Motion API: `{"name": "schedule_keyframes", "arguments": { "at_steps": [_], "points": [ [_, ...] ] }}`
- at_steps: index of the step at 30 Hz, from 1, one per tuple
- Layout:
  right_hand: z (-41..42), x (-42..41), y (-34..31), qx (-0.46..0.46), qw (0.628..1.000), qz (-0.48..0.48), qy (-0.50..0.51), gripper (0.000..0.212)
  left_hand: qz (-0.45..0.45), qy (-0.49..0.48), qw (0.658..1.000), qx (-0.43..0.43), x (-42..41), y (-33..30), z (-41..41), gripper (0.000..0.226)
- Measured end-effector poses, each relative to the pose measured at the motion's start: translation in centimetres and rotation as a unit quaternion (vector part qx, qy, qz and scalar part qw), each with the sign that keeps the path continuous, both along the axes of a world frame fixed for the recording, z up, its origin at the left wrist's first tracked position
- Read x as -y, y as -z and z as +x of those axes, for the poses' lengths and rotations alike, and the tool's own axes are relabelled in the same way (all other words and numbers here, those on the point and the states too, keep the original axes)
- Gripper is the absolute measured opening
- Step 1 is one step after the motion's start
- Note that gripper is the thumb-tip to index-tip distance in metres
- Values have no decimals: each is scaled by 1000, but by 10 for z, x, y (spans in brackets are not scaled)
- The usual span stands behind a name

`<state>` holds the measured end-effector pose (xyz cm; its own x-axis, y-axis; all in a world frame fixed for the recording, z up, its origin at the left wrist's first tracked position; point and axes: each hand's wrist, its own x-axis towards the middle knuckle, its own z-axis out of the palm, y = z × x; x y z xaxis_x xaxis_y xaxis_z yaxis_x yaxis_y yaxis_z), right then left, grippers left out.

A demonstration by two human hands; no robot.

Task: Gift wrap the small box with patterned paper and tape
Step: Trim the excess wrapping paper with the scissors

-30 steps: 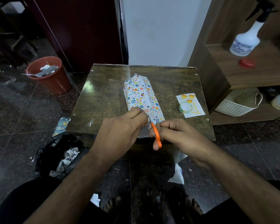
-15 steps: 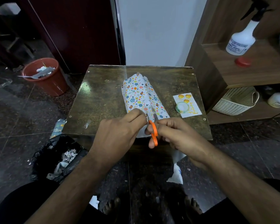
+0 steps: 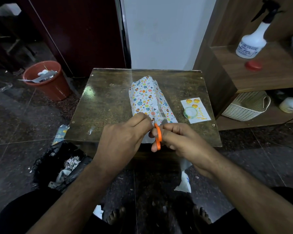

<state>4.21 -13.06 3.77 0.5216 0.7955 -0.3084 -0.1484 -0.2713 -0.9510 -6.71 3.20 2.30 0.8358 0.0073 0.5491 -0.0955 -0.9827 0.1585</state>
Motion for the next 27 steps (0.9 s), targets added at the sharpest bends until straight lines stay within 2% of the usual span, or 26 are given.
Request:
{"name": "schedule_keyframes", "arguments": {
  "at_steps": [4,9,13,17,23,27],
  "points": [
    [2,-1,0,-5,1000,9,6,22,5,-4,1000,5,1,1,0,8],
    [2,0,0,28,1000,-4,-4,27,-55,-18,998,18,-2,4,-1,5],
    [-2,0,-3,12,1000,-3,1,25,-77,-25,996,26,-3,6,0,4],
    [-1,2,-9,-7,1000,-16,22,35,-80,-30,996,28,-1,4,0,5],
    [1,1,-5,15,999,-19,21,30,-88,-35,995,28,2,-3,0,16],
    [1,1,-4,19,999,-11,23,31,-91,-35,995,24,1,-1,0,8]
  ]
}}
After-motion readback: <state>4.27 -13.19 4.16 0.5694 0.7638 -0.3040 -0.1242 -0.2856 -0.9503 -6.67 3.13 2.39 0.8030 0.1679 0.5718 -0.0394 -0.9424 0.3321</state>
